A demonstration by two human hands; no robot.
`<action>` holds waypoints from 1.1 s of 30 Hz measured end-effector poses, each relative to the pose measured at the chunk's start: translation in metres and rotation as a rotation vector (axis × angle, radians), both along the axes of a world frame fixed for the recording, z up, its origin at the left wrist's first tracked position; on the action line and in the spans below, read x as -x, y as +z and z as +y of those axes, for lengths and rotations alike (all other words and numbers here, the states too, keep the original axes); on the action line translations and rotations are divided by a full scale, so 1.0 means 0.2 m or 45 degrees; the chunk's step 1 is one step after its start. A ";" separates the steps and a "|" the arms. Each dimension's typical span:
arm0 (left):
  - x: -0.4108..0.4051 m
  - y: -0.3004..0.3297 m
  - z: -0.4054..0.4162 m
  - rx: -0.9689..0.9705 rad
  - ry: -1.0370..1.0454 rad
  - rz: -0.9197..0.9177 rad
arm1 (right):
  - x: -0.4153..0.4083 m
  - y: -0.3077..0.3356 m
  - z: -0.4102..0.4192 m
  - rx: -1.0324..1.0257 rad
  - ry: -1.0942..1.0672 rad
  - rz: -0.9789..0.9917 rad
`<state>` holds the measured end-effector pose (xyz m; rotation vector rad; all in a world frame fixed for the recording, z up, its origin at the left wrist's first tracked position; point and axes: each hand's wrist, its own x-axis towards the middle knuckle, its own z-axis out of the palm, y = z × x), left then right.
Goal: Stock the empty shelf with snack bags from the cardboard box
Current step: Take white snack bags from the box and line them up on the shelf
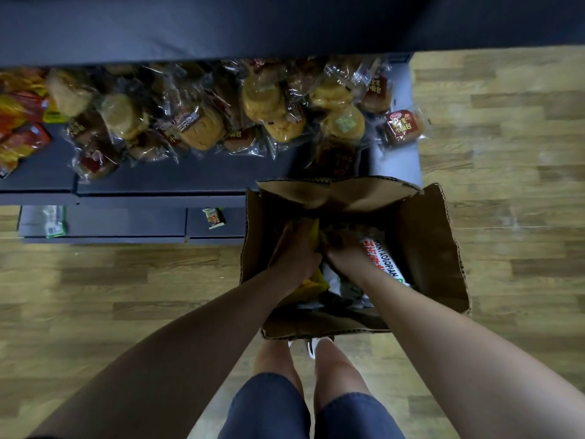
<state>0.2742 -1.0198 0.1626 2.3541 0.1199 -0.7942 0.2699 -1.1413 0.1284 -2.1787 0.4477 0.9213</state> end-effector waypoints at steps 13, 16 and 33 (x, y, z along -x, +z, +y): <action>0.02 0.37 0.06 -0.060 -0.215 -0.241 | 0.02 0.36 -0.02 -0.162 -0.253 -0.436; 0.04 0.42 0.07 -0.080 -0.251 -0.355 | 0.06 0.44 -0.02 -0.119 -0.397 -0.519; 0.12 0.67 0.17 -0.206 -0.247 -0.849 | 0.17 0.81 -0.07 0.272 -0.194 -0.960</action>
